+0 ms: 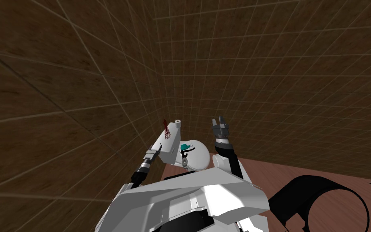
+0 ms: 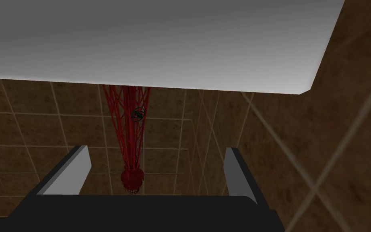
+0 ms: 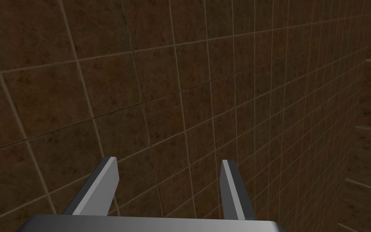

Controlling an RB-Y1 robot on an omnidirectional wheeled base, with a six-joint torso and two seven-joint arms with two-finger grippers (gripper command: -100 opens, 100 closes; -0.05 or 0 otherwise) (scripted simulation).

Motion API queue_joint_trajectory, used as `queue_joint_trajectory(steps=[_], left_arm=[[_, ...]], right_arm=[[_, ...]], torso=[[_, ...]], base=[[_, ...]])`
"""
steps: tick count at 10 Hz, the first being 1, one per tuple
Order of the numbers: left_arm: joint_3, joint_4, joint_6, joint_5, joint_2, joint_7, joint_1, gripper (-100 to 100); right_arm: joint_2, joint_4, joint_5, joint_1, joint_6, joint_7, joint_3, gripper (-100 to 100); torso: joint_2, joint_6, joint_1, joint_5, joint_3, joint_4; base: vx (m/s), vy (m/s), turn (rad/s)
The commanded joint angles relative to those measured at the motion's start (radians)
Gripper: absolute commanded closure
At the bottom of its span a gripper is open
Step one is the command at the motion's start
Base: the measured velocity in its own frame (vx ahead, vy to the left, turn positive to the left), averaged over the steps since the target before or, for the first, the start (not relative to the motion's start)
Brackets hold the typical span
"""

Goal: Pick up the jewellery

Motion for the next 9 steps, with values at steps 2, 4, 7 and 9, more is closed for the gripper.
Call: queue_joint_trajectory(steps=[2,4,7,9], left_arm=[[0.004,0.072,-0.004,-0.045,-0.026,-0.064,-0.013,-100],[0.002,0.073,-0.004,-0.048,-0.032,-0.068,-0.012,-100],[0.029,0.113,0.016,-0.04,-0.029,-0.074,-0.064,-100],[0.046,0.139,0.029,-0.033,-0.028,-0.077,-0.099,-100]], right_arm=[[0.0,0.0,0.0,0.0,0.0,0.0,0.0,0],[0.0,0.0,0.0,0.0,0.0,0.0,0.0,0],[0.0,0.0,0.0,0.0,0.0,0.0,0.0,0],[0.0,0.0,0.0,0.0,0.0,0.0,0.0,0]], torso=[[0.001,0.0,0.001,0.0,0.001,0.0],[0.002,0.0,0.001,0.0,0.001,0.001],[0.004,0.0,0.001,0.0,0.002,0.001],[0.006,0.0,0.0,0.0,0.003,0.001]], base=[[0.005,0.008,-0.022],[0.003,0.004,-0.011],[-0.029,-0.001,-0.092],[-0.056,-0.007,-0.08]])
